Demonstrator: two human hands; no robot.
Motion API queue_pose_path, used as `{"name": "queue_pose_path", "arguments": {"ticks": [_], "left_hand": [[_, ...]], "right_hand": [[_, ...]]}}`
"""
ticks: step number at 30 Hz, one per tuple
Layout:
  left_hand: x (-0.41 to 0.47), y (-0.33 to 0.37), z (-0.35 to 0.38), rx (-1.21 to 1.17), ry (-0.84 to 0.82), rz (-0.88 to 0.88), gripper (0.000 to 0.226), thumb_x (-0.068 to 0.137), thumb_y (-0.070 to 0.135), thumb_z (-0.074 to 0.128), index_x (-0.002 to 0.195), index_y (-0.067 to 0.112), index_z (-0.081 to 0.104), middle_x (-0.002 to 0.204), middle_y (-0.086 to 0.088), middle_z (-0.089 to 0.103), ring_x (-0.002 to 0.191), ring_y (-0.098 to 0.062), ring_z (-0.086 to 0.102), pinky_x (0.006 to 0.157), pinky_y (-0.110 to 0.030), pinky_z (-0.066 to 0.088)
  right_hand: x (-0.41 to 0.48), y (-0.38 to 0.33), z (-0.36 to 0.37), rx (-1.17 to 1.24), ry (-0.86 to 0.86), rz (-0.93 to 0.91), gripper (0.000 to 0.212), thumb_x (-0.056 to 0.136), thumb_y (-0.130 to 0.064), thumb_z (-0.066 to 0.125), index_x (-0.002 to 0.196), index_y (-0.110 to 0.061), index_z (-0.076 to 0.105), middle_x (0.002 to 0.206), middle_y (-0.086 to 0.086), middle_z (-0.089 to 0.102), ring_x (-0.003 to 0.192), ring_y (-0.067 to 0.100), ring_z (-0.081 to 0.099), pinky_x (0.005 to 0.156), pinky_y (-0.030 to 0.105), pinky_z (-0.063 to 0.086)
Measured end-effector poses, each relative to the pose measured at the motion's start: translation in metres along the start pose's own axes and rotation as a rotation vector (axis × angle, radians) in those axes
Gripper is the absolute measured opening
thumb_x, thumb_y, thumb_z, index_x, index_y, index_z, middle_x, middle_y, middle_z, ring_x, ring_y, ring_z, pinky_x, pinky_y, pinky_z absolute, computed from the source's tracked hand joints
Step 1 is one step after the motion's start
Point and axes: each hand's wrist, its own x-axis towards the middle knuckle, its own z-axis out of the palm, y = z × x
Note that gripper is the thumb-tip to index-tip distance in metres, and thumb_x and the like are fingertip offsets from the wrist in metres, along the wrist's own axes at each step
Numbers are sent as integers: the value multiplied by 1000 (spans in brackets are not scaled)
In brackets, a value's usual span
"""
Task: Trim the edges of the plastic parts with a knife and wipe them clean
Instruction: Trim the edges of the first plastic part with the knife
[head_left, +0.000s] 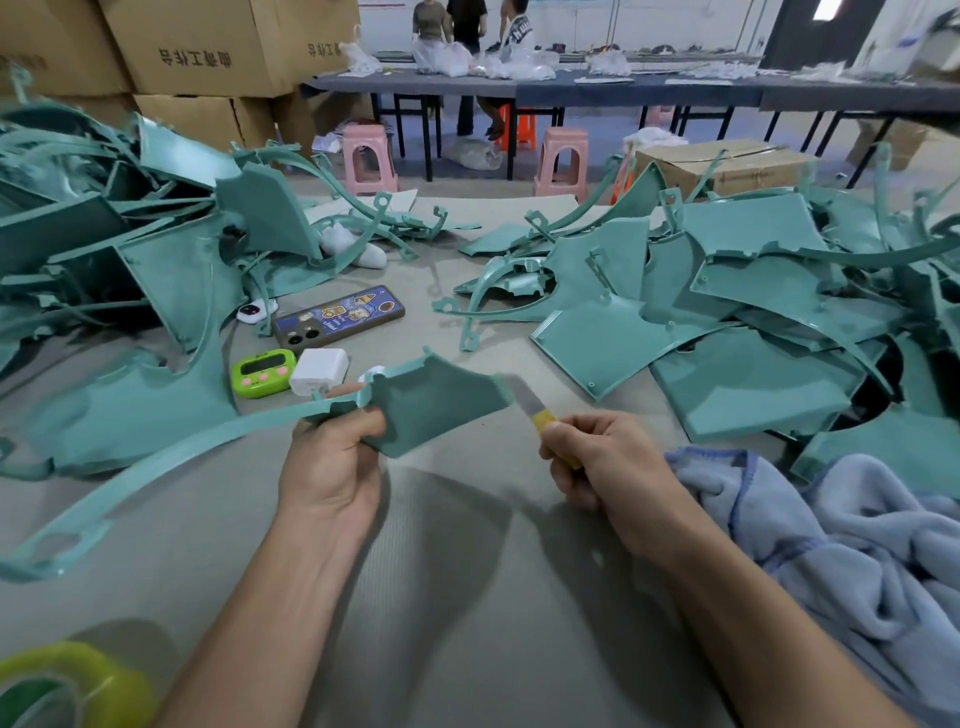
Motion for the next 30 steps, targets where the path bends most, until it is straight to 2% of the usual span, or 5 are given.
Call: {"name": "queue_pose_path", "arguments": {"ticks": [7,12,21,25,30], "left_hand": [[0,3,-3,-80,-65,-140,58,74,-21,35,94,13,78,100,-4,76,92,-21,73,84,-36,58],[-2,0,0,-9,-162,-302,38,69,-9,56,96,6,79,101,-11,78,87,-23,76,71,-33,63],[-8,-16,7,322,-61,-306,23,100,15,55,101,4,75,100,-11,78,86,-23,77,77,-40,59],[-19,-15,8,491,-187,-379,25,95,14,60,85,5,80,96,-22,76,80,-31,76,65,-37,62],[-19,-16,13,537,-25,-297,20,90,9,60,89,-5,74,93,-23,76,86,-39,74,81,-53,58]], "right_hand": [[-6,-2,0,132,-74,-160,29,92,-21,62,64,-16,67,50,9,55,42,17,38,40,20,32],[2,11,-5,-286,308,-171,31,95,-25,61,69,-8,62,51,8,60,43,12,41,42,22,32],[-3,5,2,-110,181,-345,31,88,-39,60,71,-15,67,69,26,62,57,28,44,52,50,39],[-3,10,8,-102,111,-309,22,91,-35,61,78,-21,73,73,7,74,63,21,51,56,40,38],[-2,8,4,-105,157,-321,23,97,-25,60,78,-20,72,72,2,74,67,20,56,66,38,45]]}}
